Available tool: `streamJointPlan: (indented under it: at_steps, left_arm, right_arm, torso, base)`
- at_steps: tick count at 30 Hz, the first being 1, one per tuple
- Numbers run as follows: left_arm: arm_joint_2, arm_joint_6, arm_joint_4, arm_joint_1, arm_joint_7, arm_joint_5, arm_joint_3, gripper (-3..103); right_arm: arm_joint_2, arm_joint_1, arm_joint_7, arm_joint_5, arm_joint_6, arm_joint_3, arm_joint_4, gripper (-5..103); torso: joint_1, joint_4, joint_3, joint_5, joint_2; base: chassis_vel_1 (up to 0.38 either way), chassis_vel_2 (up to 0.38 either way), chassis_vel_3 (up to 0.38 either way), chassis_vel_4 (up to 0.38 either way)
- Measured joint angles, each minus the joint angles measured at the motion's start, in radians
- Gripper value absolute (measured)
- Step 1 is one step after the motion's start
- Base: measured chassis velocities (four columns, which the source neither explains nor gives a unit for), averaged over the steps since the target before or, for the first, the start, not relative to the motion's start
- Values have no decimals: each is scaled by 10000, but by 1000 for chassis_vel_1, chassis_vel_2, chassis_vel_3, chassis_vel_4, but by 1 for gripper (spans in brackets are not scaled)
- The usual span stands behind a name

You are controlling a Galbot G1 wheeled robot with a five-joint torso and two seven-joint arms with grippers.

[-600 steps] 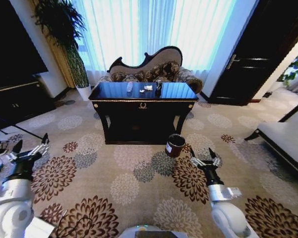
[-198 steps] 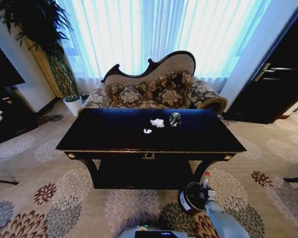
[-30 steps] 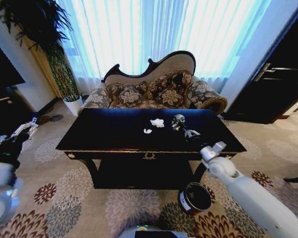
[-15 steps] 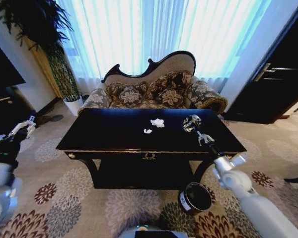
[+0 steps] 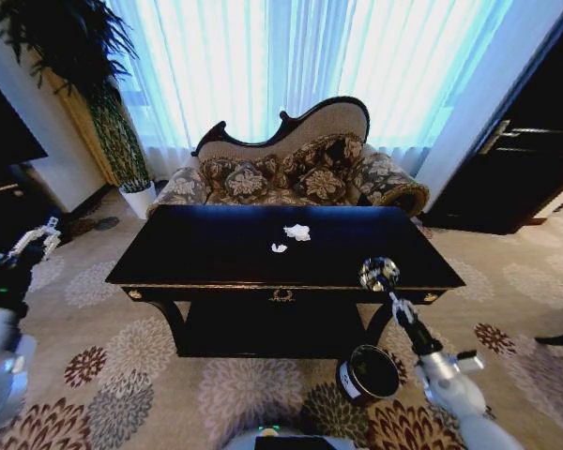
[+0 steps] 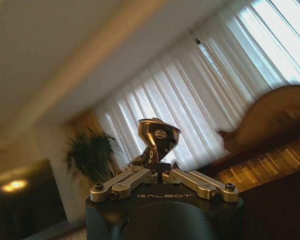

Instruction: Move to the front of the table and place the trash on the table into the trash bin.

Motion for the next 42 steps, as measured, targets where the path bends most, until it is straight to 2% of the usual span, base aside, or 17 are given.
streamJointPlan:
  at_steps: [2,3,5,8,14,23,27,28,30,31,34,36,37,40,41,42]
  left_arm:
    - [-5,0,-6,17,0,-5,2,100]
    - [-2,1,-6,41,-1,-13,-5,100]
    - [55,1,-10,55,-3,-114,-126,100]
    - [122,0,-16,74,-5,-287,-284,100]
    - [263,1,182,69,-7,-486,-550,100]
    - [266,-1,328,-45,2,-488,-433,100]
    - [284,3,263,-106,4,-461,-329,100]
    - [284,3,263,-106,4,-461,-329,100]
    - [226,17,168,-73,4,-426,-285,100]
    - [226,17,168,-73,4,-426,-285,100]
    - [254,27,71,38,3,-443,-418,100]
    - [333,30,14,115,1,-551,-638,100]
    - [333,30,14,115,1,-551,-638,100]
    - [406,37,-47,214,-4,-652,-848,100]
    - [422,41,-77,249,-7,-683,-912,100]
    - [422,41,-77,249,-7,-683,-912,100]
  right_arm:
    - [48,81,26,-187,62,-124,-275,0]
    - [113,238,133,-580,150,-304,-667,0]
    - [234,561,380,-1297,414,-767,-1444,0]
    - [326,660,442,-1444,468,-966,-1636,0]
    - [561,827,576,-1790,476,-1336,-1633,0]
    - [224,980,872,-2960,467,-1450,-2654,0]
    - [-39,1465,1131,-5150,959,-1814,-4795,0]
    - [-39,1465,1131,-5150,959,-1814,-4795,0]
    - [-66,1759,1689,-6061,974,-2004,-5563,0]
    - [-66,1759,1689,-6061,974,-2004,-5563,0]
    - [-18,2283,2726,-6956,791,-2264,-6338,0]
    - [104,2637,4048,-7427,313,-2507,-6687,0]
    - [104,2637,4048,-7427,313,-2507,-6687,0]
    - [261,3134,5770,-7996,-254,-2712,-7149,0]
    - [307,3262,6179,-8128,-406,-2776,-7295,0]
    - [307,3262,6179,-8128,-406,-2776,-7295,0]
  torso:
    - [0,0,0,2,0]
    - [-1,-1,-1,-6,1]
    - [0,4,1,10,0]
    - [3,11,2,2,0]
    - [3,6,1,-3,-1]
    - [3,5,1,-2,-1]
    - [2,4,2,2,-1]
    - [2,4,2,2,-1]
    - [2,2,2,2,-1]
    - [2,2,2,2,-1]
    - [2,5,1,-1,0]
    - [1,5,2,2,0]
    - [1,5,2,2,0]
    - [2,6,1,-2,0]
    - [2,7,2,0,0]
    - [2,7,2,0,0]
  base:
    - [0,0,0,0]
    - [0,0,0,0]
    - [0,0,0,0]
    - [0,0,0,0]
    - [0,0,0,0]
    - [0,0,0,0]
    - [0,0,0,0]
    - [0,0,0,0]
    - [0,0,0,0]
    - [0,0,0,0]
    - [0,0,0,0]
    - [0,0,0,0]
    - [0,0,0,0]
    - [0,0,0,0]
    - [0,0,0,0]
    - [0,0,0,0]
